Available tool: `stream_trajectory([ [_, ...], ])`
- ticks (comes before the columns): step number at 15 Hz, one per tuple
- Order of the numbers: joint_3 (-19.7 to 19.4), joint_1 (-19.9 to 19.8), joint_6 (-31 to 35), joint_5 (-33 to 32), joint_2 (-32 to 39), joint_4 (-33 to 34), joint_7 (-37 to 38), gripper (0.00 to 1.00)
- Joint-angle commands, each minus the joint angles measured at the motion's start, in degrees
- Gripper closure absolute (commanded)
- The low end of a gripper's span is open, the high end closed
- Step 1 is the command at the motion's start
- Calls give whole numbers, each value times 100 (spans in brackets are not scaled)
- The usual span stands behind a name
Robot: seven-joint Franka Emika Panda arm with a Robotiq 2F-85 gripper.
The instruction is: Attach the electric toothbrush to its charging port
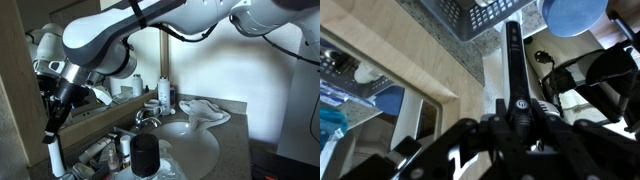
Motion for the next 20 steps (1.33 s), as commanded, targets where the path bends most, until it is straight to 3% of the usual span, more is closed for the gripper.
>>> stream_trajectory([
  [1,94,-162,-137,287,-80,99,-331,87],
  [20,47,-91,-111,330,-130,-132,-325,87],
])
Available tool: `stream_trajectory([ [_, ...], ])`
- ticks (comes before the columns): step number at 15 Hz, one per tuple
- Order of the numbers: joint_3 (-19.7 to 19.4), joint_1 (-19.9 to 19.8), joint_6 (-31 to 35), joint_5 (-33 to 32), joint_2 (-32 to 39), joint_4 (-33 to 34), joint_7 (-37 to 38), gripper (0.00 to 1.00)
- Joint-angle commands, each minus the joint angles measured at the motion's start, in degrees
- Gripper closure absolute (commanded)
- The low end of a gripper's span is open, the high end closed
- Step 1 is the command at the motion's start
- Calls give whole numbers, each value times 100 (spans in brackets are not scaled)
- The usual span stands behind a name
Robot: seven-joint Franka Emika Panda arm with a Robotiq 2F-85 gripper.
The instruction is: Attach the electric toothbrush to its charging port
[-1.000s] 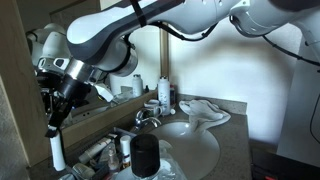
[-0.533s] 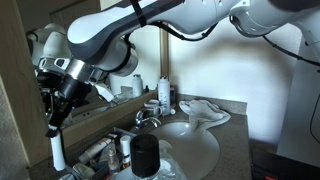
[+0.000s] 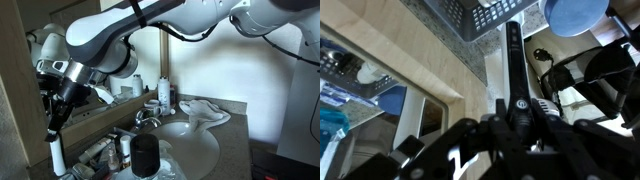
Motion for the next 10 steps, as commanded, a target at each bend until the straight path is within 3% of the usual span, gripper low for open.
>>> stream_trajectory([
  [1,35,10,-42,134,-138,-162,-138,87],
  [10,15,103,87,101,-130,-229,-114,87],
])
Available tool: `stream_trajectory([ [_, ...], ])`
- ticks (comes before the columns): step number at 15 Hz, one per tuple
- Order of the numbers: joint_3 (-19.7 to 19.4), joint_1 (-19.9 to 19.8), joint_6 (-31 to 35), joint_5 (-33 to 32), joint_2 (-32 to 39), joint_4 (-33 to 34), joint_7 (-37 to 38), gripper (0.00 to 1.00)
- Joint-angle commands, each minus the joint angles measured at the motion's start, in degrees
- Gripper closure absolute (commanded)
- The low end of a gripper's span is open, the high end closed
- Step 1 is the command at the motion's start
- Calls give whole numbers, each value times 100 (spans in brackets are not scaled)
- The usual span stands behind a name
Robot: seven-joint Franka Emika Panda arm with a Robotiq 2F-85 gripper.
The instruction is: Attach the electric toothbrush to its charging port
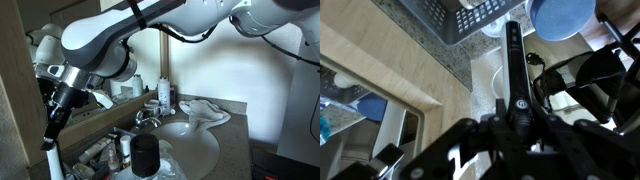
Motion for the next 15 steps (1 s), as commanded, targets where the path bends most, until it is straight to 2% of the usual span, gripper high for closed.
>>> stream_trajectory([
  [1,0,-10,97,99,-128,-104,-115,87],
  [15,-82,72,363,-91,-74,-84,-86,87],
])
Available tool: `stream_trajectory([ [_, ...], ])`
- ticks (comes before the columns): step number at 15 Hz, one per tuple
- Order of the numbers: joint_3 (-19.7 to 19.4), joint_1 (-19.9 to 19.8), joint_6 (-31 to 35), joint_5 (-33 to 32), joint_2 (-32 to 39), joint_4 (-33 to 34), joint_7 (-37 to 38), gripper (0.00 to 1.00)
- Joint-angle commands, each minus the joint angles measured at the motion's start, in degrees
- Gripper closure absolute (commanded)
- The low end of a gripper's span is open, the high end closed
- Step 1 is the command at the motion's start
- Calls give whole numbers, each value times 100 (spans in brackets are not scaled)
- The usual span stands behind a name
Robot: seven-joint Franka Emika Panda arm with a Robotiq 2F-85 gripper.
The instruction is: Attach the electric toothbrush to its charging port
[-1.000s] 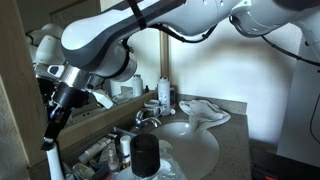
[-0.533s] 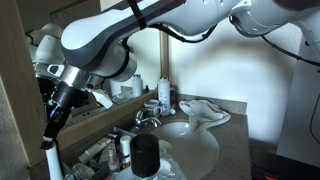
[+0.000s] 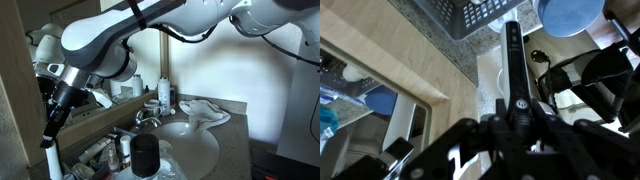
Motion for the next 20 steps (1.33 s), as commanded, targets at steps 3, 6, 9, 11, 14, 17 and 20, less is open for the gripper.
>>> stream_trajectory([
  [3,-57,58,261,-63,-56,-88,-80,87],
  [6,-71,57,251,-93,-50,-97,-64,87],
  [9,-98,60,267,-133,-63,-108,-48,87],
  [11,-106,53,301,-136,-60,-117,-44,87],
  [14,-116,60,332,-144,-45,-120,-36,87],
  [17,-115,64,324,-148,-30,-130,-34,87],
  [20,-115,71,353,-151,-14,-144,-26,87],
])
